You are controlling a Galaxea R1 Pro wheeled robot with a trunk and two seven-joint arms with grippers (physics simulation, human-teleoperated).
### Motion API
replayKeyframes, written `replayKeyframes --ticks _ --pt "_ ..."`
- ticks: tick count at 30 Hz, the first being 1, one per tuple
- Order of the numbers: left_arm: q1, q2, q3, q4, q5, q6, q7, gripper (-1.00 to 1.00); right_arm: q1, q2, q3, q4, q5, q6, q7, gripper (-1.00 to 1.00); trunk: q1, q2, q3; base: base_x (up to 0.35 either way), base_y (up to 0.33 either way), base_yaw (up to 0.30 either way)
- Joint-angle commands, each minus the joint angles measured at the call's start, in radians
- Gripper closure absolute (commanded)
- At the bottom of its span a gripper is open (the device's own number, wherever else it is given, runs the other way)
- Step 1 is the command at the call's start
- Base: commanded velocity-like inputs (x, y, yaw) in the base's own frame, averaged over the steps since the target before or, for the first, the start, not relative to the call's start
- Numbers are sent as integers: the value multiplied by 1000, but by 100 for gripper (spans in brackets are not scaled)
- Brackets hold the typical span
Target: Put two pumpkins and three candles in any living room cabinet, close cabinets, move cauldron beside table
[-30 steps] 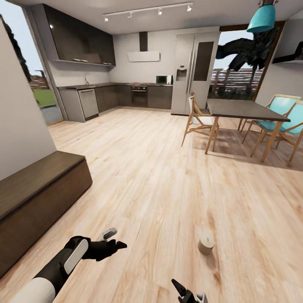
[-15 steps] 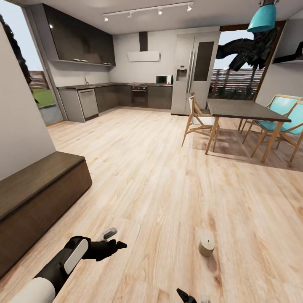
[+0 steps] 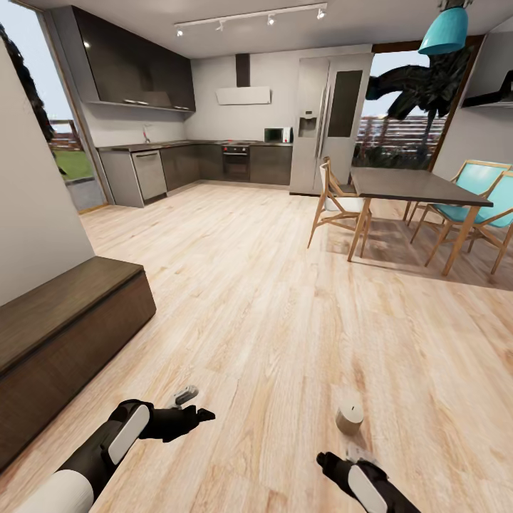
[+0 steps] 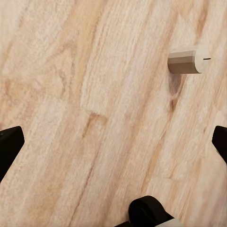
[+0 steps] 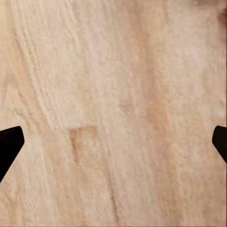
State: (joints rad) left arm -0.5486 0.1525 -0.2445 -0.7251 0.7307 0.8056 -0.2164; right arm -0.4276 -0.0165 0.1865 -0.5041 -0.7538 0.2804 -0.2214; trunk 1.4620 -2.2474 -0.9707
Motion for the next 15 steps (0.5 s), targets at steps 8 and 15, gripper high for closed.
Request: replayKeyframes --ticks 8,15 --pt "-1 -2 -3 -1 -5 1 -4 -100 -38 -2 56 -31 6 4 -77 -100 0 0 -1 0 0 0" --pt "-1 -18 -4 -1 -14 -1 -2 -100 -85 -5 57 -29 5 9 -92 -100 0 0 -1 24 -6 0"
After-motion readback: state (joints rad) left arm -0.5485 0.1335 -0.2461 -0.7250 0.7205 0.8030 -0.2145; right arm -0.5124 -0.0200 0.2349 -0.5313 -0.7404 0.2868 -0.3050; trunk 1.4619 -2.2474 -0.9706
